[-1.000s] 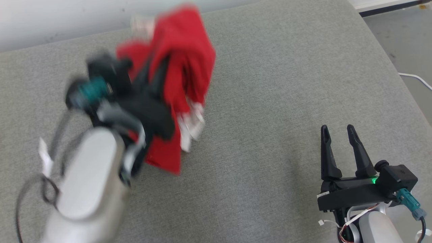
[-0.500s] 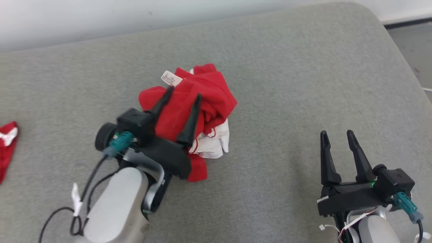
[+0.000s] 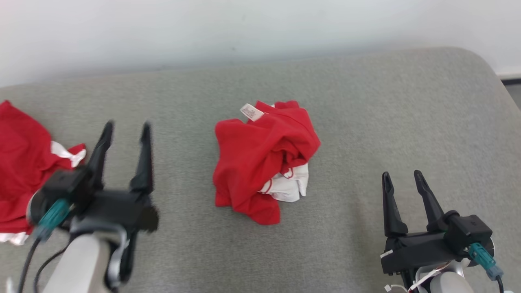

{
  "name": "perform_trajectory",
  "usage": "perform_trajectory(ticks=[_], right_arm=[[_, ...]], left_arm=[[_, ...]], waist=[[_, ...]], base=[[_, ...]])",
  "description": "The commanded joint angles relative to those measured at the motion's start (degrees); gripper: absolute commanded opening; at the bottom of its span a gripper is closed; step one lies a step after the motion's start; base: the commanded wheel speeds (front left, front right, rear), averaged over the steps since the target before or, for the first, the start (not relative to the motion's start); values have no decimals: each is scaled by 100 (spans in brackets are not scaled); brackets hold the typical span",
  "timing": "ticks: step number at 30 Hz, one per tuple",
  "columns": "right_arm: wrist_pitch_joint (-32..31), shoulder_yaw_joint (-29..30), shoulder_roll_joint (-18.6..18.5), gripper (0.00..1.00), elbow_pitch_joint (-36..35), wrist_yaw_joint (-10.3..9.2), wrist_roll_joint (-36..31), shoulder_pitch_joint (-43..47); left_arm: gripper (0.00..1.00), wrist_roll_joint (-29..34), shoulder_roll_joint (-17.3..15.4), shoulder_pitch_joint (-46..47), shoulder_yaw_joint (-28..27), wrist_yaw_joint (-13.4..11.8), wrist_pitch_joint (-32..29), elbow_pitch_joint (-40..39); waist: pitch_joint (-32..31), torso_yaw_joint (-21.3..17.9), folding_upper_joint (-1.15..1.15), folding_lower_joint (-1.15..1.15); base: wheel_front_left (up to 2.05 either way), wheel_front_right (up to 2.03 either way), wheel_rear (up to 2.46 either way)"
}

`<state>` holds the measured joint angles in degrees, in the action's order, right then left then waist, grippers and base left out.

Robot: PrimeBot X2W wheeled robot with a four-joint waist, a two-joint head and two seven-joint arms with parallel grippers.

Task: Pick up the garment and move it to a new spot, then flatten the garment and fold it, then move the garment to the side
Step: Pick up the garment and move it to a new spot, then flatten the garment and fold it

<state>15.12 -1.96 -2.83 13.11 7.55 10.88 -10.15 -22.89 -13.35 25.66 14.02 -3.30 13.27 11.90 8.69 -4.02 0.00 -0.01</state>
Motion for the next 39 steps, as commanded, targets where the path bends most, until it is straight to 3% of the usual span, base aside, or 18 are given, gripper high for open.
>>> perform_trajectory(ticks=[1, 7, 13, 26, 39], right_arm=[[5, -10, -9, 100, 4, -12, -57, 89], [5, -42, -10, 100, 31, -12, -109, 158], [-5, -54, -10, 100, 62, -12, -173, 279], [-86, -95, -10, 100, 129, -12, -252, 460], [-101, -158, -10, 100, 203, -12, -222, 546]], left_arm=[[100, -18, -113, -270, -95, -60, 54, -101], [100, -117, -399, -1189, -518, -211, 148, -434], [100, -250, -333, -2211, -965, -310, 192, -756], [100, 253, 128, -2574, -1179, 80, 190, -816], [100, 531, 357, -2537, -1440, 339, 191, -621]], waist=[[-223, 229, 0, 1], [-361, 331, 0, 1], [-472, 406, 0, 1], [-523, 513, 0, 1], [-546, 435, 0, 1]], base=[[0, 0, 0], [0, 0, 0], [0, 0, 0], [0, 0, 0], [0, 0, 0]])
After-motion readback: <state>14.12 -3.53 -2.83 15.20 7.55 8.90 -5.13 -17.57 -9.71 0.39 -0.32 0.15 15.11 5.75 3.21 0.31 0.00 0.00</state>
